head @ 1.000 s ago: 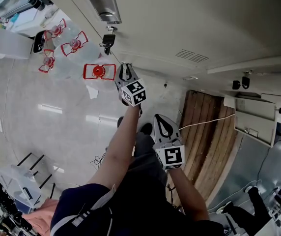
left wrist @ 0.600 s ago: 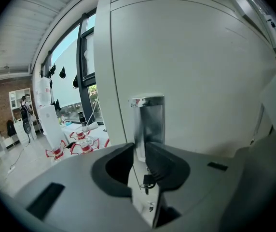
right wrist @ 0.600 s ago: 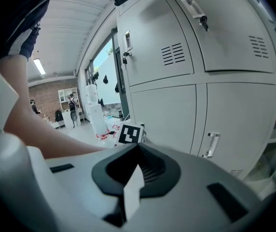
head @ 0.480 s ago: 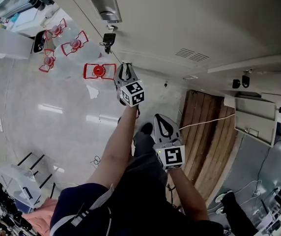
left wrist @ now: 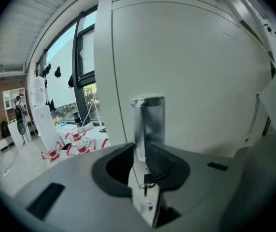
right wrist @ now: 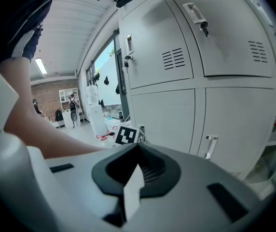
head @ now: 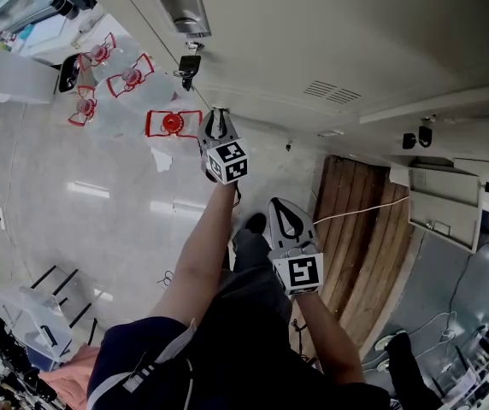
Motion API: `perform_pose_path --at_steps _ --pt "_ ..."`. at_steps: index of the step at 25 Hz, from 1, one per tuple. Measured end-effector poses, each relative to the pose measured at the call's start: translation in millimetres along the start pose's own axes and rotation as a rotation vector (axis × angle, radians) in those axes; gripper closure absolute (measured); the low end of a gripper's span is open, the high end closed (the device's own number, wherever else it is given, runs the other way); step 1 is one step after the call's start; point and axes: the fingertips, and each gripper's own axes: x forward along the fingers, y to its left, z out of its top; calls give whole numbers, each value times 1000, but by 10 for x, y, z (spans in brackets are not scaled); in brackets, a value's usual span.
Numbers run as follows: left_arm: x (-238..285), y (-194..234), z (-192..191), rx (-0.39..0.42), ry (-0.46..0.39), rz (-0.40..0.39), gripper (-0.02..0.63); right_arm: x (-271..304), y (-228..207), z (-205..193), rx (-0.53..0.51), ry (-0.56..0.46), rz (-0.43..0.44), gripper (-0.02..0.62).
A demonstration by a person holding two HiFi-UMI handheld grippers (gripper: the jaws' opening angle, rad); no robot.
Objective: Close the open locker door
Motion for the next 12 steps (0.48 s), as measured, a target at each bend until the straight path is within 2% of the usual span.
perform_pose_path --at_steps 12 --pt "4 -5 7 16 10 -22 523 -51 43 19 3 -5 7 595"
